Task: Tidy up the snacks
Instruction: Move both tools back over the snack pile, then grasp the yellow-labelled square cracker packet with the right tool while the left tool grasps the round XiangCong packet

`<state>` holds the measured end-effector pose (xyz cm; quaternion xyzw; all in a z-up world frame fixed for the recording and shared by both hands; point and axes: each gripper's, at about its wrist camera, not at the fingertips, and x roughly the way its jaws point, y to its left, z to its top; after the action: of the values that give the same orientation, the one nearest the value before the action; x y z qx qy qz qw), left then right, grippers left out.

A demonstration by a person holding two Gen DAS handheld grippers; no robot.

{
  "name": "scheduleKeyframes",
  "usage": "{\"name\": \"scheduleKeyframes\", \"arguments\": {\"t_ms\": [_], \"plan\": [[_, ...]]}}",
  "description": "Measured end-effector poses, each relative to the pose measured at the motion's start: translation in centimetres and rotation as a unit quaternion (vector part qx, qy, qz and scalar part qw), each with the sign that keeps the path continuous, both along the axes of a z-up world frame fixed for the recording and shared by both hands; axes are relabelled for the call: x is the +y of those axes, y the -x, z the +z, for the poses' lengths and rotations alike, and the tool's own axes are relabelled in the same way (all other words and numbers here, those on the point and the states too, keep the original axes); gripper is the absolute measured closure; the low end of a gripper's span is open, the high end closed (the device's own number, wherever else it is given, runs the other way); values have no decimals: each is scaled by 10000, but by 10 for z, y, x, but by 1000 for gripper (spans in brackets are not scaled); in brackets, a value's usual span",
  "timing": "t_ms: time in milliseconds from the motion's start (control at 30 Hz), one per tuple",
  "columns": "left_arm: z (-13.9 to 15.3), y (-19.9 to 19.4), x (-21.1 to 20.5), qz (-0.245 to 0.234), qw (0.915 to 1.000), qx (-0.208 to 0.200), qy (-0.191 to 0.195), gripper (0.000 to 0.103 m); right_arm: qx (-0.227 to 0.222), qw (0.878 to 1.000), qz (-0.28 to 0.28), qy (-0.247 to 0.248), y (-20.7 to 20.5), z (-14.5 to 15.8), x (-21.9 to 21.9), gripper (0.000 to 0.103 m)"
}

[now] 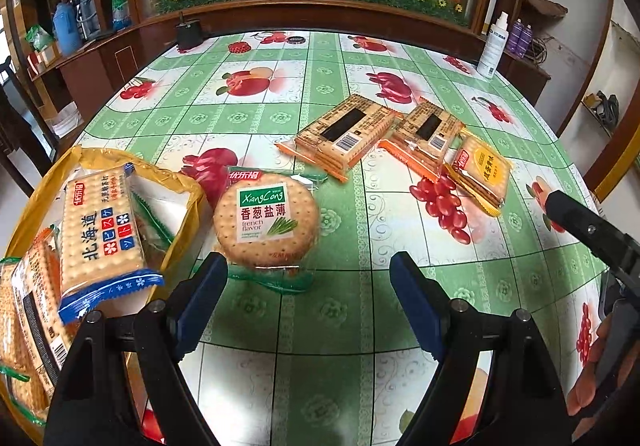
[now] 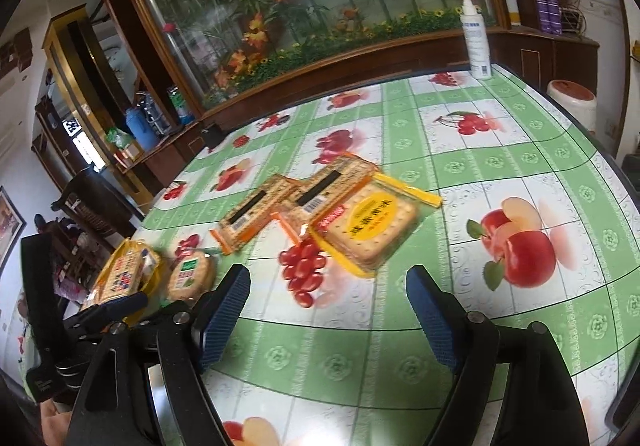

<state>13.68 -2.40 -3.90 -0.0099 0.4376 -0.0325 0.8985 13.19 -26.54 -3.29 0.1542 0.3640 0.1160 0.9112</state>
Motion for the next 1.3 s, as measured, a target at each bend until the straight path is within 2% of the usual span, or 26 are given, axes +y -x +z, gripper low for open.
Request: {"name": "scheduleKeyframes", "arguments": {"t_ms": [267,500,667,833,1067,1300], "plan": [[-9,-13,6,43,10000,77,15,19,277,9991,-91,310,-24,-14,10,21],[-16,-28,14,101,9998,144,28,19,612,9939,-276,870,-63,-28,28,19],[-19,-36,17,109,9999,126,35,19,645,9875,-376,1392,-83,-33,33,16],[-20,-45,14,128,9999,106,-15,20,855,9906,-612,872,-96,-37,21,15],[-22,-52,14,105,9998,137,-61,19,977,9842,-772,1261,-114,-44,31,10],[-25,-62,14,118,9996,193,-140,19,1026,9769,-602,1777,-98,-44,19,12]]}}
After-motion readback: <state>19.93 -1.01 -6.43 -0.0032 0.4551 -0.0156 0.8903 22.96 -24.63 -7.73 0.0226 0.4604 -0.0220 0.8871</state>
